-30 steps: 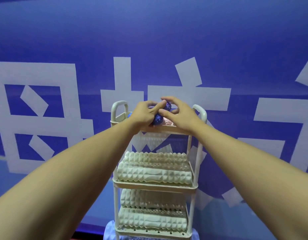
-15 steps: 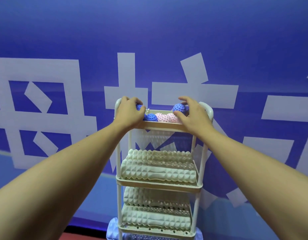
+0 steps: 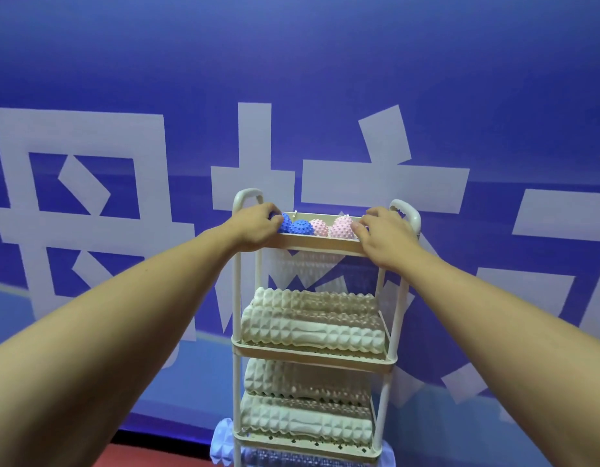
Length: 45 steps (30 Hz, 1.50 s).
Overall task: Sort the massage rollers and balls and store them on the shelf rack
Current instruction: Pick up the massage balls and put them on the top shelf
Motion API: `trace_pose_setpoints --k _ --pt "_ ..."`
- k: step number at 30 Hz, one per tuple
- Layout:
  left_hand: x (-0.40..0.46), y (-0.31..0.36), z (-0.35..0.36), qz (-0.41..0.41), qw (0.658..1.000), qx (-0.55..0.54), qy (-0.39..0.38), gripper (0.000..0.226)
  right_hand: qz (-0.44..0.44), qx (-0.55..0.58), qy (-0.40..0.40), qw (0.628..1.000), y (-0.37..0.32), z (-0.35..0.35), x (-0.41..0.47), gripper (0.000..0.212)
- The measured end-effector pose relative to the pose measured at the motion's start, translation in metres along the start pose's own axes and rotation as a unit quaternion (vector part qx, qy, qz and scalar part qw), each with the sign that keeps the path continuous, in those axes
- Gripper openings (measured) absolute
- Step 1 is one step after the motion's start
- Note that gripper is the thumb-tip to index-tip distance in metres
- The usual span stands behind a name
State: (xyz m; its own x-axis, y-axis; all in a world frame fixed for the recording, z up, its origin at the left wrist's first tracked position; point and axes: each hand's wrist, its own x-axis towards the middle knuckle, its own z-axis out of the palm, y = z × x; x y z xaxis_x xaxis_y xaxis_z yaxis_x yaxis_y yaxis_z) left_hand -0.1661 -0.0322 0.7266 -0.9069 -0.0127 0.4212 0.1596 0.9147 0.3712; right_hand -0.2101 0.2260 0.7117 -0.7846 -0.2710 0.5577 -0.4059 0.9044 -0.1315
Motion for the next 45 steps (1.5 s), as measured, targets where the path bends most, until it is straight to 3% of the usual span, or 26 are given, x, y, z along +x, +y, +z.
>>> trace_pose_setpoints --k 4,7,11,14,19,23,26,28,31,37,41,45 --pt "-0.004 -0.004 0.005 0.024 0.997 -0.035 0.065 0.037 -0.001 0.105 0.063 0.992 -0.001 0.002 -0.009 0.039" --pt "-0.009 -0.010 0.012 0.063 0.990 -0.018 0.128 0.031 -0.039 0.115 0.137 0.983 -0.005 0.006 -0.026 0.031" --pt "-0.013 -0.015 0.021 0.102 0.988 0.055 0.100 0.037 -0.133 0.105 0.201 0.965 -0.015 0.022 -0.066 0.026" --pt "-0.022 -0.016 0.025 0.113 0.987 0.056 0.096 0.044 -0.163 0.089 0.152 0.971 -0.020 0.042 -0.096 0.028" --pt "-0.068 -0.015 0.056 0.161 0.962 0.045 0.215 0.039 -0.123 0.095 0.029 0.987 -0.020 0.087 -0.142 0.037" --pt "-0.137 -0.027 0.112 0.206 0.951 0.016 0.232 0.040 -0.090 0.094 -0.058 0.990 -0.017 0.131 -0.188 0.044" --pt "-0.201 -0.043 0.176 0.181 0.973 -0.009 0.141 0.041 -0.060 0.080 -0.137 0.986 -0.013 0.171 -0.234 0.050" --pt "-0.247 -0.058 0.223 0.131 0.990 -0.033 0.037 0.043 -0.030 0.073 -0.193 0.978 -0.009 0.202 -0.273 0.053" --pt "-0.313 -0.080 0.294 0.059 0.989 -0.075 -0.113 0.048 0.035 0.079 -0.287 0.954 -0.003 0.251 -0.343 0.057" --pt "-0.440 -0.126 0.434 -0.056 0.929 -0.071 -0.360 0.061 0.147 0.089 -0.455 0.874 0.005 0.351 -0.508 0.059" --pt "-0.506 -0.159 0.509 -0.159 0.874 -0.082 -0.452 0.066 0.208 0.109 -0.532 0.813 0.010 0.410 -0.584 0.062" --pt "-0.557 -0.192 0.567 -0.224 0.838 -0.072 -0.492 0.067 0.232 0.150 -0.585 0.762 0.010 0.466 -0.633 0.063"
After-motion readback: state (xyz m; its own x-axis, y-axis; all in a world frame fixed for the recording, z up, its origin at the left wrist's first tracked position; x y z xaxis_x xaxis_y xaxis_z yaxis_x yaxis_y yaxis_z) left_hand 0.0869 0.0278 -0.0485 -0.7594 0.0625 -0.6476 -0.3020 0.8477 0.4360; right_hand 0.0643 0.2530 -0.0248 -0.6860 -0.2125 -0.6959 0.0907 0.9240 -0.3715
